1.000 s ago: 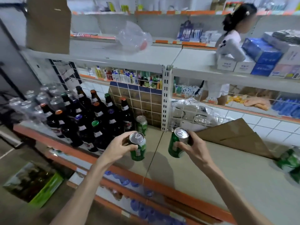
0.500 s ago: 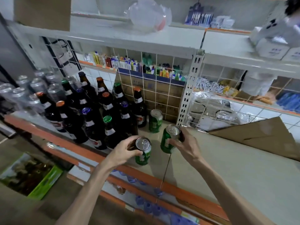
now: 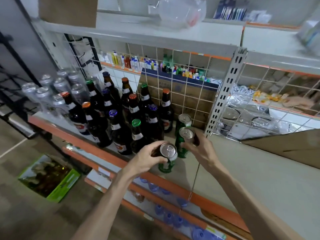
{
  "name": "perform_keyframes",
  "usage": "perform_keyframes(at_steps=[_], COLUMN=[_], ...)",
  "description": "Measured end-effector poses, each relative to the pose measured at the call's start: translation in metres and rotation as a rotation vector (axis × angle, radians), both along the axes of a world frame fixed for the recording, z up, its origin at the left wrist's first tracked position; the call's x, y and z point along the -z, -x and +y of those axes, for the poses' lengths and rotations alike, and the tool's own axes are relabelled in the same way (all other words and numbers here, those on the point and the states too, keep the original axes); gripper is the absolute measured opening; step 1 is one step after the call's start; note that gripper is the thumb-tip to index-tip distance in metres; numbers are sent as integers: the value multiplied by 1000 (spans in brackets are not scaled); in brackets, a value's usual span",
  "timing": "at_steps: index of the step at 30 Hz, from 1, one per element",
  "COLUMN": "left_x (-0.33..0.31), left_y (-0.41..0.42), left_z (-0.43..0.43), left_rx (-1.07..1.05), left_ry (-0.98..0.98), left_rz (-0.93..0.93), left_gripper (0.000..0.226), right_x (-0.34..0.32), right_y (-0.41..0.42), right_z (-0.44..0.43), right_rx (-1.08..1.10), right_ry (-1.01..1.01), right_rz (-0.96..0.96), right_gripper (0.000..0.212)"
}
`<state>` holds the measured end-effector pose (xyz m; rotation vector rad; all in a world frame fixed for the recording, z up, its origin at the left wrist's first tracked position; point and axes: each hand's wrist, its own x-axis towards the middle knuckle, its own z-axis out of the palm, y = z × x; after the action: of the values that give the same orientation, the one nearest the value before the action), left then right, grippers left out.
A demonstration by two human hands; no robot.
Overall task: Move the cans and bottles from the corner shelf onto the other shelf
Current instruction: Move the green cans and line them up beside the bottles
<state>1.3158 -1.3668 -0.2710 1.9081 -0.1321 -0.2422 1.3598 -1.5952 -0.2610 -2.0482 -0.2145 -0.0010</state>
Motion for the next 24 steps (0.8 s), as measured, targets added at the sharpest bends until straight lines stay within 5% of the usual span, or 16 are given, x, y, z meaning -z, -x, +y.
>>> perform_keyframes(at_steps=[24], left_x=[33], left_y=[-13], left_z=[5], left_rx=[148], left_ry=[39], left_rz=[12], left_gripper=[64], right_x=[33], right_y=[-20], right_z=[21], right_rx=[98], right_ry=[45], right_rz=[53], right_gripper=[51])
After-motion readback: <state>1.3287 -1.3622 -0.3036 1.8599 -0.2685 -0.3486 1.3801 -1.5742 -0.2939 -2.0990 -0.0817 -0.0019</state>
